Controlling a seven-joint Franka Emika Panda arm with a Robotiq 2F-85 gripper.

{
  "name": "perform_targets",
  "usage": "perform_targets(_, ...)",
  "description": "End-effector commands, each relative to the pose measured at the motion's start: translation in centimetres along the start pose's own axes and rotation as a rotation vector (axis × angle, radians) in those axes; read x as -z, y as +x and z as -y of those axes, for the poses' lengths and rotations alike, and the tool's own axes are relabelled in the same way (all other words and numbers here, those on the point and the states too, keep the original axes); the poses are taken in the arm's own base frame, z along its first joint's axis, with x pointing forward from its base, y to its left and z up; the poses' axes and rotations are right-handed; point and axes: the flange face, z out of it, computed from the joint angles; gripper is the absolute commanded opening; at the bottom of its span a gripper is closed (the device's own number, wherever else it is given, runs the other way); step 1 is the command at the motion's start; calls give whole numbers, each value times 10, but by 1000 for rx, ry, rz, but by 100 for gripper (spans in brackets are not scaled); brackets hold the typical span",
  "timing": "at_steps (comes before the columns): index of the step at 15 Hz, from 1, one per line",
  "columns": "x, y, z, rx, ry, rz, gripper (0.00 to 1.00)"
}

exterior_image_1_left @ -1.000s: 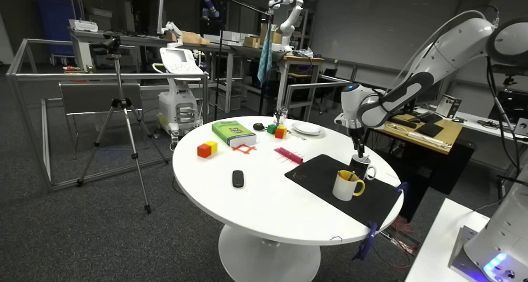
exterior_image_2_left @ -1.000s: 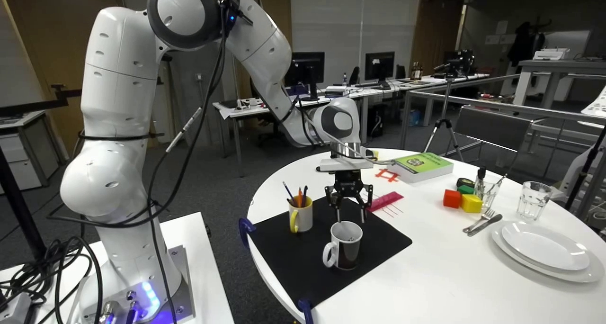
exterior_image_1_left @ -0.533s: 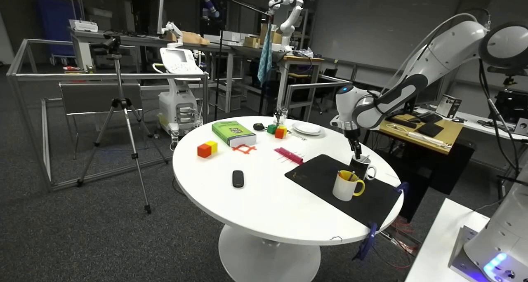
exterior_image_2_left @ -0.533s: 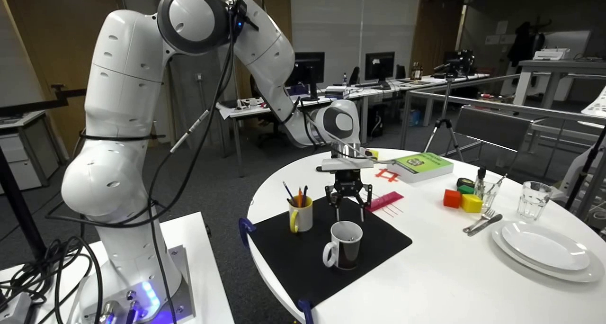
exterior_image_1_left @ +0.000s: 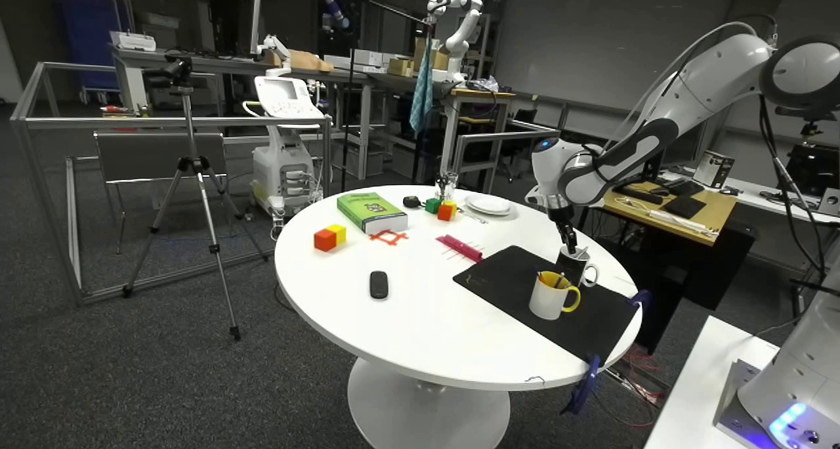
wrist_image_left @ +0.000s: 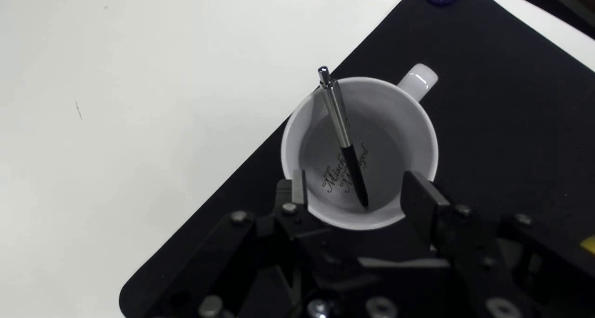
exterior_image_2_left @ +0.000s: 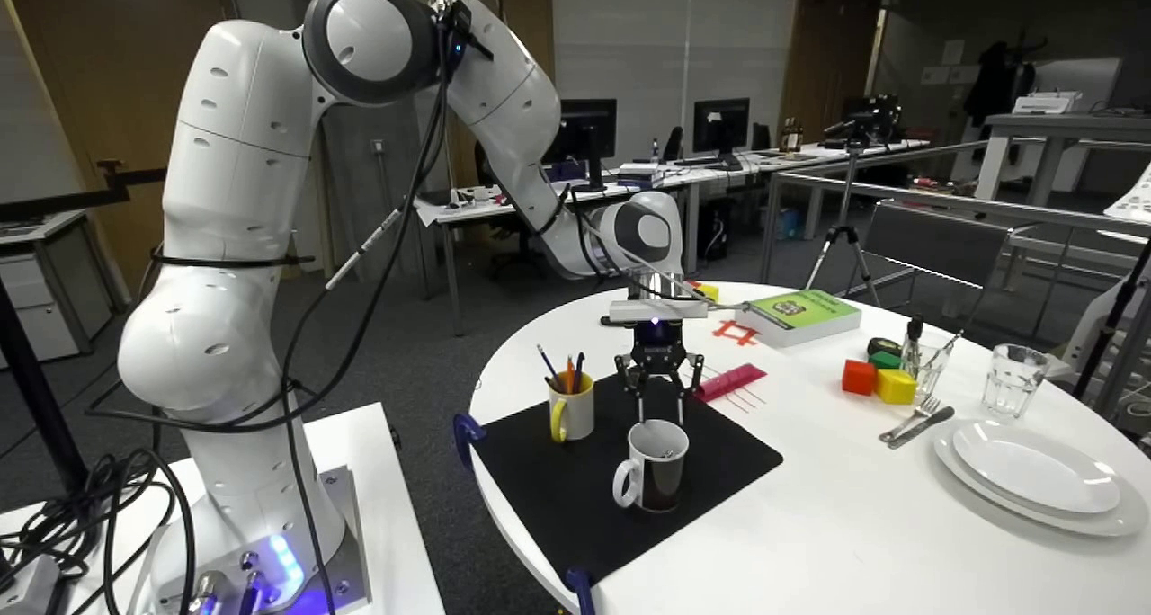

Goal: Remove the pen from the black cup and put them inside the white cup

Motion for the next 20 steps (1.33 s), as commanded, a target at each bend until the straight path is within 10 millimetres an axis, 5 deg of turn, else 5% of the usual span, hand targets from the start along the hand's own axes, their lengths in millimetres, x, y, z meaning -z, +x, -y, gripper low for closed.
perform_targets(1,2,-4,-5,19,-7,37,58)
perform_targets(20,-14,-19,-3,1,27,96,58)
